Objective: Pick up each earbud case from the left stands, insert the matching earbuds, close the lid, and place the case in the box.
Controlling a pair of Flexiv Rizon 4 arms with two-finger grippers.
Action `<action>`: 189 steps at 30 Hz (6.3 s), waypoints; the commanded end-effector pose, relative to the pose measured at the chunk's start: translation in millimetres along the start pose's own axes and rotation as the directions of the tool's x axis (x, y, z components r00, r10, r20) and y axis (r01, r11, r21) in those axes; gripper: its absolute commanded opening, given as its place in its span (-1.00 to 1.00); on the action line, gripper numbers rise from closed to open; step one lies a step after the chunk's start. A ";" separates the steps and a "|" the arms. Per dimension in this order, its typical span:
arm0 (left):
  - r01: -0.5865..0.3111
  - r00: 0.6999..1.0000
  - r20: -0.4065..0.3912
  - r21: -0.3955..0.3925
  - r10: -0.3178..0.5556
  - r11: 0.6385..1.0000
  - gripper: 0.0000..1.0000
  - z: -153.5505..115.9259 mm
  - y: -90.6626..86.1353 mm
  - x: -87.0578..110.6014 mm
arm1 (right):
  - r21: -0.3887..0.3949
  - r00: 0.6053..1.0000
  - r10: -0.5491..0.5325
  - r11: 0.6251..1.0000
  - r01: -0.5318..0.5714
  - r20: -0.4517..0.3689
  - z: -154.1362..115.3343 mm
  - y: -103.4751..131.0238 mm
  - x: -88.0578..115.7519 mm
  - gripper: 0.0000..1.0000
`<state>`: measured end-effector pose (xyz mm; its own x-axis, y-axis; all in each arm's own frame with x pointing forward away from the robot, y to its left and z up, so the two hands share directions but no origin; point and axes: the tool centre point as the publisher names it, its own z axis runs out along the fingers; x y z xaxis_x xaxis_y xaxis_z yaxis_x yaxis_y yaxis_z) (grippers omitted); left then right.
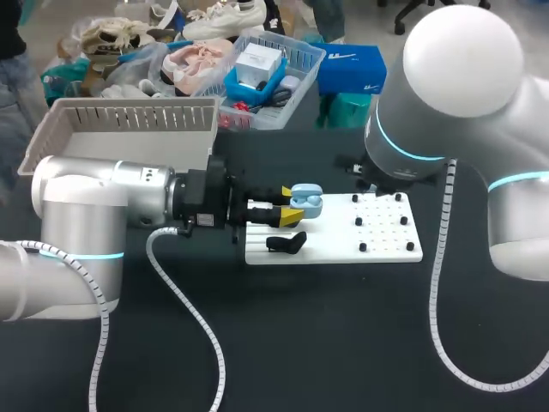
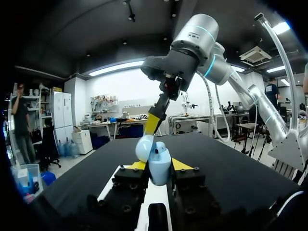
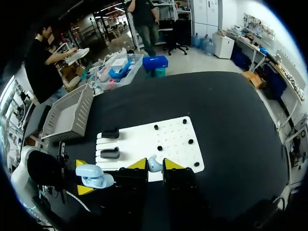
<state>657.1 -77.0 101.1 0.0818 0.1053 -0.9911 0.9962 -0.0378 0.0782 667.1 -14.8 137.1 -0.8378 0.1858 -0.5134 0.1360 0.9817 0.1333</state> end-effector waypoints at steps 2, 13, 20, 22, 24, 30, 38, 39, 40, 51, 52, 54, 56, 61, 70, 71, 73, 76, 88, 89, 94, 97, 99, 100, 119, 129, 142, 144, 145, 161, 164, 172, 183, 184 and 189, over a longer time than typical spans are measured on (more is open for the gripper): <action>-0.002 1.000 0.000 -0.007 0.002 1.000 -1.00 0.2 -1.7 0.0 | -0.001 0.997 -0.027 1.000 0.027 0.077 -32.3 5.7 8.5 -1.00; -0.002 1.000 0.000 -0.007 0.002 1.000 -1.00 0.2 -1.7 0.0 | -0.012 0.984 -0.155 0.988 0.157 0.091 -63.5 34.0 21.2 -1.00; -0.002 1.000 0.000 -0.007 0.002 1.000 -1.00 0.2 -1.7 0.0 | 0.027 0.974 -0.223 0.975 0.222 0.043 -60.4 52.0 32.0 -1.00; -0.002 1.000 0.000 -0.007 0.002 1.000 -1.00 0.2 -1.7 0.0 | 0.030 0.970 -0.240 0.970 0.240 0.025 -60.4 59.1 35.2 -1.00; -0.002 1.000 0.000 -0.007 0.002 1.000 -1.00 0.2 -1.7 0.0 | 0.027 0.969 -0.248 0.968 0.248 0.008 -60.5 65.4 36.8 -1.00; -0.002 1.000 0.000 -0.007 0.002 1.000 -1.00 0.2 -1.7 0.0 | 0.015 0.966 -0.254 0.967 0.254 -0.045 -59.7 78.1 37.2 -1.00; -0.002 1.000 0.000 -0.007 0.002 1.000 -1.00 0.2 -1.7 0.0 | 0.005 0.966 -0.244 0.969 0.245 -0.084 -53.5 85.5 36.9 -1.00; -0.002 1.000 0.000 -0.007 0.002 1.000 -1.00 0.2 -1.7 0.0 | 0.006 0.966 -0.241 0.970 0.243 -0.091 -52.5 86.0 37.4 -1.00; -0.002 1.000 0.000 -0.007 0.002 1.000 -1.00 0.2 -1.7 0.0 | 0.002 0.966 -0.237 0.971 0.239 -0.102 -51.8 86.5 37.8 -1.00; -0.002 1.000 0.000 -0.007 0.002 1.000 -1.00 0.2 -1.7 0.0 | -0.021 0.972 -0.213 0.977 0.212 -0.100 -42.2 91.2 40.8 -1.00; -0.002 1.000 0.000 -0.007 0.002 1.000 -1.00 0.2 -1.7 0.0 | -0.023 0.973 -0.211 0.978 0.209 -0.098 -40.9 91.5 41.1 -1.00; -0.002 1.000 0.000 -0.007 0.002 1.000 -1.00 0.2 -1.7 0.0 | -0.029 0.975 -0.203 0.979 0.202 -0.093 -38.3 92.2 41.7 -1.00; -0.002 1.000 0.000 -0.007 0.002 1.000 -1.00 0.2 -1.7 0.0 | -0.041 0.977 -0.196 0.980 0.193 -0.087 -36.5 93.1 42.0 -1.00; -0.002 1.000 0.000 -0.007 0.002 1.000 -1.00 0.2 -1.7 0.0 | -0.060 0.981 -0.174 0.984 0.170 -0.083 -31.0 94.7 42.1 -1.00; -0.002 1.000 0.000 -0.007 0.002 1.000 -1.00 0.2 -1.7 0.0 | -0.097 0.981 -0.179 0.981 0.171 -0.081 -25.0 97.0 42.3 -1.00; -0.002 1.000 0.000 -0.007 0.002 1.000 -1.00 0.2 -1.7 0.0 | -0.101 0.980 -0.183 0.979 0.174 -0.081 -24.7 97.2 42.2 -1.00; -0.002 1.000 0.000 -0.007 0.002 1.000 -1.00 0.2 -1.7 0.0 | -0.104 0.978 -0.191 0.978 0.182 -0.082 -23.9 97.6 42.0 -1.00; -0.002 1.000 0.000 -0.007 0.002 1.000 -1.00 0.2 -1.7 0.0 | -0.109 0.976 -0.201 0.975 0.191 -0.085 -22.3 97.6 41.3 -1.00; -0.002 1.000 0.000 -0.007 0.002 1.000 -1.00 0.2 -1.7 0.0 | -0.127 0.969 -0.232 0.967 0.220 -0.082 -19.0 98.2 36.9 -1.00; -0.002 1.000 0.000 -0.007 0.002 1.000 -1.00 0.2 -1.7 0.0 | -0.128 0.969 -0.234 0.967 0.222 -0.081 -18.8 98.3 36.7 -1.00; -0.002 1.000 0.000 -0.007 0.002 1.000 -1.00 0.2 -1.7 0.0 | -0.130 0.967 -0.242 0.964 0.230 -0.081 -17.7 98.5 35.7 -1.00; -0.002 1.000 0.000 -0.007 0.002 1.000 -1.00 0.2 -1.7 0.0 | -0.130 0.967 -0.243 0.964 0.232 -0.081 -16.0 98.4 34.8 -1.00; -0.002 1.000 0.000 -0.007 0.002 1.000 -1.00 0.2 -1.7 0.0 | -0.131 0.967 -0.242 0.964 0.231 -0.081 -15.1 98.4 34.2 -1.00; -0.002 1.000 0.000 -0.007 0.002 1.000 -1.00 0.2 -1.7 0.0 | -0.132 0.967 -0.242 0.964 0.230 -0.083 -14.5 98.4 33.9 -1.00; -0.002 1.000 0.000 -0.007 0.002 1.000 -1.00 0.2 -1.7 0.0 | -0.134 0.961 -0.260 0.960 0.247 -0.094 -13.7 99.3 34.5 -1.00; -0.002 1.000 0.000 -0.007 0.002 1.000 -1.00 0.2 -1.7 0.0 | -0.126 0.961 -0.259 0.961 0.246 -0.096 -14.8 96.5 38.0 -1.00; -0.002 1.000 0.000 -0.007 0.002 1.000 -1.00 0.2 -1.7 0.0 | -0.138 0.961 -0.257 0.960 0.243 -0.096 -17.0 97.3 39.4 -1.00; -0.002 1.000 0.000 -0.007 0.002 1.000 -1.00 0.2 -1.7 0.0 | -0.139 0.962 -0.258 0.960 0.243 -0.096 -17.0 97.3 39.4 -1.00; -0.002 1.000 0.000 -0.007 0.002 1.000 -1.00 0.2 -1.7 0.0 | -0.140 0.962 -0.257 0.960 0.243 -0.096 -17.0 97.3 39.4 -1.00; -0.002 1.000 0.000 -0.007 0.002 1.000 -1.00 0.2 -1.7 0.0 | -0.167 0.961 -0.256 0.957 0.236 -0.108 -13.9 98.6 36.6 -1.00; -0.002 1.000 0.000 -0.007 0.002 1.000 -1.00 0.2 -1.7 0.0 | -0.173 0.960 -0.256 0.957 0.235 -0.110 -13.5 98.6 35.8 -1.00; -0.002 1.000 0.000 -0.007 0.002 1.000 -1.00 0.2 -1.7 0.0 | -0.186 0.959 -0.258 0.954 0.234 -0.117 -12.5 98.7 35.1 -1.00; -0.002 1.000 0.000 -0.007 0.002 1.000 -1.00 0.2 -1.7 0.0 | -0.179 0.957 -0.264 0.954 0.241 -0.123 -11.0 97.7 35.8 -1.00; -0.002 1.000 0.000 -0.007 0.002 1.000 -1.00 0.2 -1.7 0.0 | -0.179 0.957 -0.264 0.954 0.240 -0.123 -10.9 97.6 36.1 -1.00; -0.002 1.000 0.000 -0.007 0.002 1.000 -1.00 0.2 -1.7 0.0 | -0.173 0.957 -0.263 0.955 0.240 -0.120 -9.4 97.8 36.8 -0.99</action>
<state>656.8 -77.5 100.8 0.0819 0.1052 -0.9911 0.9962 -0.0376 0.0784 644.0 87.7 140.6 -0.9026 -0.0872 -0.4215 -0.1656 0.9742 0.1532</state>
